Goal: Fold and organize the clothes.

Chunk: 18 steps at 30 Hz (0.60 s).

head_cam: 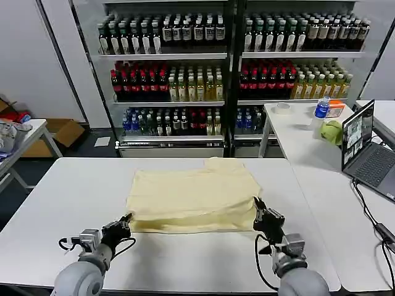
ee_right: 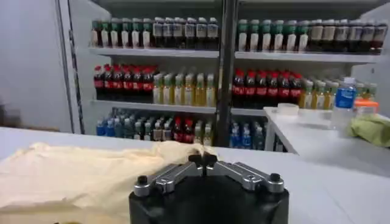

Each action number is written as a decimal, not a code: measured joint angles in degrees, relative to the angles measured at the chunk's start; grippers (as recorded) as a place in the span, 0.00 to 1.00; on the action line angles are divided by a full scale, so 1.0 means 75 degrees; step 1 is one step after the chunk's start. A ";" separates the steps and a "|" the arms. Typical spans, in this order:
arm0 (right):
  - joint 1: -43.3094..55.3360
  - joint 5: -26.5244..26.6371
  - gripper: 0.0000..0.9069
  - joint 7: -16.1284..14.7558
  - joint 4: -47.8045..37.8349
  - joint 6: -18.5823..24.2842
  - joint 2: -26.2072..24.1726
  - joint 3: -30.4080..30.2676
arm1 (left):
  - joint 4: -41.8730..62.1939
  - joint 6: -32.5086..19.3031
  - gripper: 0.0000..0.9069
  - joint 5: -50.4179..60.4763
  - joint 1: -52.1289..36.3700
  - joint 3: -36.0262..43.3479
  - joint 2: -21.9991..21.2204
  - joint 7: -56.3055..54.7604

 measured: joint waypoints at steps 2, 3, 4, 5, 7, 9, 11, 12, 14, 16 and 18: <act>0.0197 -0.0033 0.00 -0.0023 -0.0197 -0.0005 0.0011 -0.0093 | 0.0113 -0.0001 0.01 0.0021 -0.0105 0.0060 -0.0002 -0.0008; 0.0276 -0.0048 0.00 -0.0038 -0.0278 -0.0007 0.0014 -0.0133 | 0.0158 -0.0003 0.01 0.0031 -0.0149 0.0090 -0.0005 -0.0002; 0.0351 -0.0071 0.00 -0.0049 -0.0366 -0.0007 0.0021 -0.0169 | 0.0205 -0.0004 0.01 0.0043 -0.0189 0.0113 -0.0007 -0.0003; 0.0418 -0.0103 0.00 -0.0063 -0.0466 -0.0007 0.0039 -0.0216 | 0.0257 -0.0007 0.01 0.0059 -0.0235 0.0143 -0.0017 -0.0004; 0.0513 -0.0155 0.00 -0.0096 -0.0630 -0.0007 0.0070 -0.0294 | 0.0344 -0.0013 0.01 0.0087 -0.0311 0.0192 -0.0037 0.0000; 0.0617 -0.0225 0.00 -0.0126 -0.0788 0.0009 0.0101 -0.0358 | 0.0428 -0.0020 0.01 0.0121 -0.0388 0.0245 -0.0066 0.0001; 0.0691 -0.0282 0.00 -0.0148 -0.0907 0.0013 0.0125 -0.0408 | 0.0503 -0.0025 0.02 0.0158 -0.0450 0.0283 -0.0089 -0.0001; 0.0714 -0.0312 0.00 -0.0170 -0.0962 0.0013 0.0137 -0.0436 | 0.0536 -0.0025 0.03 0.0177 -0.0472 0.0302 -0.0098 0.0002; 0.0752 -0.0374 1.00 -0.0177 -0.1068 0.0009 0.0159 -0.0485 | 0.0582 -0.0025 0.69 0.0211 -0.0505 0.0325 -0.0119 0.0007; 0.0775 -0.0428 1.00 -0.0175 -0.1132 -0.0009 0.0183 -0.0514 | 0.0600 -0.0022 1.00 0.0240 -0.0510 0.0333 -0.0142 0.0021; 0.0784 -0.0462 1.00 -0.0180 -0.1155 -0.0011 0.0202 -0.0513 | 0.0600 -0.0012 1.00 0.0275 -0.0509 0.0325 -0.0173 0.0023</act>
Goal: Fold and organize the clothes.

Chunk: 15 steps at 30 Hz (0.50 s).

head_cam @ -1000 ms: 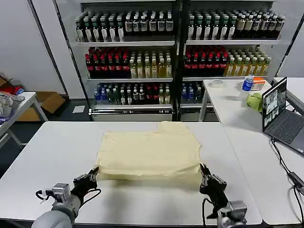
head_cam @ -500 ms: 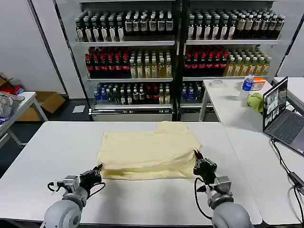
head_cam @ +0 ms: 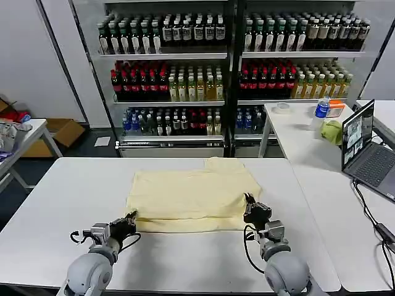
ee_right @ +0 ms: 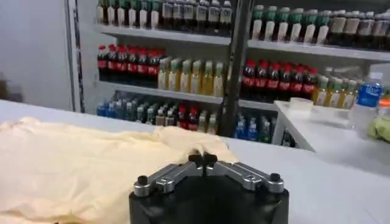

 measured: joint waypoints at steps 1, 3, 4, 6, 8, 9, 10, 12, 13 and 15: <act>0.0000 -0.0008 1.00 -0.0005 -0.0013 0.0000 0.0009 0.0002 | -0.0003 0.0003 1.00 0.0014 0.0007 -0.0008 -0.0013 0.0000; -0.0016 -0.0026 1.00 -0.0021 -0.0015 0.0008 0.0015 0.0022 | -0.0027 0.0005 1.00 0.0047 0.0044 -0.0033 -0.0029 0.0003; -0.0034 -0.0034 1.00 -0.0022 -0.0015 0.0022 0.0017 0.0036 | -0.0049 0.0005 1.00 0.0065 0.0067 -0.0053 -0.0031 0.0003; -0.0071 -0.0036 1.00 -0.0028 -0.0011 0.0052 0.0021 0.0059 | -0.0098 0.0007 1.00 0.0086 0.0112 -0.0088 -0.0039 0.0004; -0.0122 -0.0036 1.00 -0.0022 0.0022 0.0078 0.0035 0.0101 | -0.0168 0.0010 1.00 0.0092 0.0180 -0.0141 -0.0050 0.0001; -0.0154 -0.0036 1.00 -0.0015 0.0055 0.0086 0.0046 0.0129 | -0.0203 0.0010 1.00 0.0092 0.0221 -0.0168 -0.0055 0.0007; -0.0197 -0.0037 1.00 -0.0009 0.0099 0.0092 0.0052 0.0168 | -0.0245 0.0011 1.00 0.0092 0.0269 -0.0200 -0.0057 0.0003; -0.0283 -0.0042 1.00 -0.0007 0.0180 0.0096 0.0053 0.0236 | -0.0332 0.0010 1.00 0.0094 0.0359 -0.0261 -0.0060 0.0005; -0.0344 -0.0045 1.00 -0.0008 0.0239 0.0094 0.0050 0.0283 | -0.0388 0.0006 1.00 0.0094 0.0412 -0.0299 -0.0061 0.0006; -0.0459 -0.0047 1.00 -0.0009 0.0339 0.0079 0.0045 0.0360 | -0.0472 -0.0003 1.00 0.0090 0.0512 -0.0362 -0.0058 0.0010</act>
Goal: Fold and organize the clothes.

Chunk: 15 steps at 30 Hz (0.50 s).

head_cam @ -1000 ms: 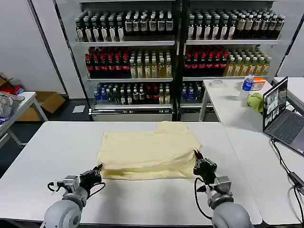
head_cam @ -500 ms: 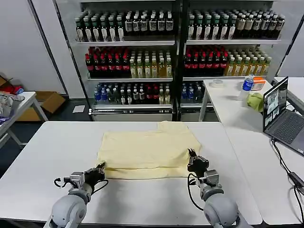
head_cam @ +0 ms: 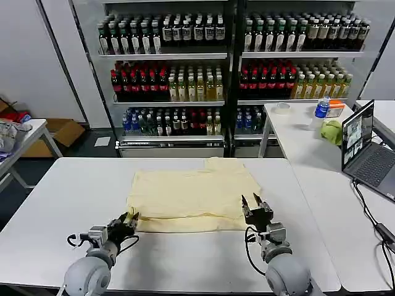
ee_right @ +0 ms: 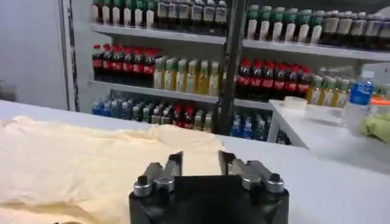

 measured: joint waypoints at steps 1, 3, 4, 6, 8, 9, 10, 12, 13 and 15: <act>-0.0064 0.0004 1.00 0.0001 0.0048 -0.0015 0.0000 0.0038 | -0.0033 -0.0003 1.00 -0.0008 0.0049 -0.0030 0.0004 0.0003; -0.0203 0.0042 1.00 0.0016 0.0151 -0.0056 0.0009 0.0115 | -0.0075 -0.0005 1.00 -0.0011 0.0125 -0.0092 0.0016 0.0005; -0.0282 0.0076 1.00 0.0035 0.0207 -0.0089 0.0012 0.0159 | -0.0080 -0.0005 1.00 -0.0011 0.0151 -0.0118 0.0027 0.0006; -0.0446 0.0159 1.00 0.0078 0.0269 -0.0162 0.0031 0.0232 | -0.0081 -0.0005 1.00 -0.0026 0.0185 -0.0139 0.0040 0.0007; -0.0597 0.0242 1.00 0.0118 0.0300 -0.0243 0.0053 0.0296 | -0.0062 -0.0006 1.00 -0.0049 0.0186 -0.0144 0.0054 0.0006; -0.0669 0.0290 1.00 0.0150 0.0309 -0.0292 0.0059 0.0334 | -0.0039 -0.0005 1.00 -0.0063 0.0186 -0.0145 0.0055 0.0005; -0.0724 0.0336 1.00 0.0183 0.0316 -0.0340 0.0067 0.0363 | -0.0013 -0.0006 1.00 -0.0077 0.0179 -0.0144 0.0055 -0.0006; -0.0822 0.0431 1.00 0.0252 0.0327 -0.0439 0.0084 0.0398 | 0.0056 -0.0007 1.00 -0.0094 0.0145 -0.0142 0.0048 -0.0039; -0.0860 0.0473 1.00 0.0287 0.0327 -0.0487 0.0092 0.0405 | 0.0101 -0.0007 1.00 -0.0102 0.0119 -0.0133 0.0043 -0.0057; -0.0922 0.0534 1.00 0.0360 0.0327 -0.0586 0.0110 0.0419 | 0.0201 -0.0006 1.00 -0.0110 0.0067 -0.0112 0.0040 -0.0070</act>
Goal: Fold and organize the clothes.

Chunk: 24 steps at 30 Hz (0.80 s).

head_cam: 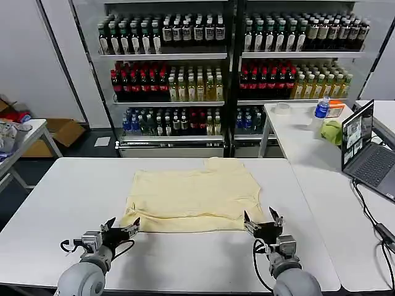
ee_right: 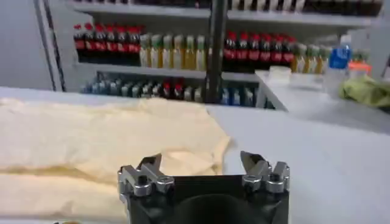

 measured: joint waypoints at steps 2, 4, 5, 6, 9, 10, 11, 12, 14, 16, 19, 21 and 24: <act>-0.0039 0.0057 1.00 0.0059 -0.0014 -0.0091 0.0023 0.0002 | 0.0092 0.0003 0.88 0.0006 -0.0043 0.0025 -0.0011 -0.0017; -0.0064 0.0125 1.00 0.0126 -0.0043 -0.0179 0.0042 0.0009 | 0.0188 0.0005 0.51 0.0020 -0.0073 0.0051 -0.0025 -0.0023; -0.0075 0.0164 1.00 0.0163 -0.0058 -0.0215 0.0047 0.0013 | 0.0234 0.0006 0.41 0.0032 -0.0084 0.0058 -0.0035 -0.0023; -0.0078 0.0203 1.00 0.0199 -0.0070 -0.0253 0.0048 0.0019 | 0.0269 0.0011 0.17 0.0044 -0.0090 0.0061 -0.0041 -0.0023; -0.0082 0.0326 1.00 0.0315 -0.0113 -0.0351 0.0044 0.0044 | 0.0324 0.0008 0.06 0.0089 -0.0096 0.0062 -0.0051 -0.0025; -0.0082 0.0368 1.00 0.0349 -0.0129 -0.0384 0.0044 0.0053 | 0.0335 0.0004 0.04 0.0107 -0.0093 0.0061 -0.0053 -0.0026; -0.0082 0.0414 0.96 0.0385 -0.0144 -0.0415 0.0043 0.0062 | 0.0343 0.0002 0.03 0.0116 -0.0088 0.0060 -0.0050 -0.0025; -0.0079 0.0463 0.29 0.0411 -0.0164 -0.0445 0.0042 0.0065 | 0.0348 0.0001 0.03 0.0124 -0.0084 0.0060 -0.0047 -0.0021; -0.0081 0.0571 0.00 0.0450 -0.0186 -0.0494 0.0042 0.0066 | 0.0357 0.0000 0.03 0.0133 -0.0074 0.0052 -0.0045 -0.0015; -0.0086 0.0659 0.00 0.0499 -0.0187 -0.0523 0.0046 0.0060 | 0.0368 0.0003 0.03 0.0136 -0.0074 0.0043 -0.0040 -0.0010; -0.0097 0.0745 0.00 0.0518 -0.0181 -0.0556 0.0049 0.0038 | 0.0390 0.0006 0.03 0.0137 -0.0077 0.0028 -0.0032 0.0005; -0.0107 0.0790 0.00 0.0518 -0.0166 -0.0563 0.0049 0.0023 | 0.0392 0.0013 0.03 0.0134 -0.0076 0.0020 -0.0030 0.0021; -0.0127 0.0838 0.00 0.0515 -0.0119 -0.0568 0.0033 0.0019 | 0.0379 0.0025 0.03 0.0130 -0.0055 0.0010 -0.0033 0.0039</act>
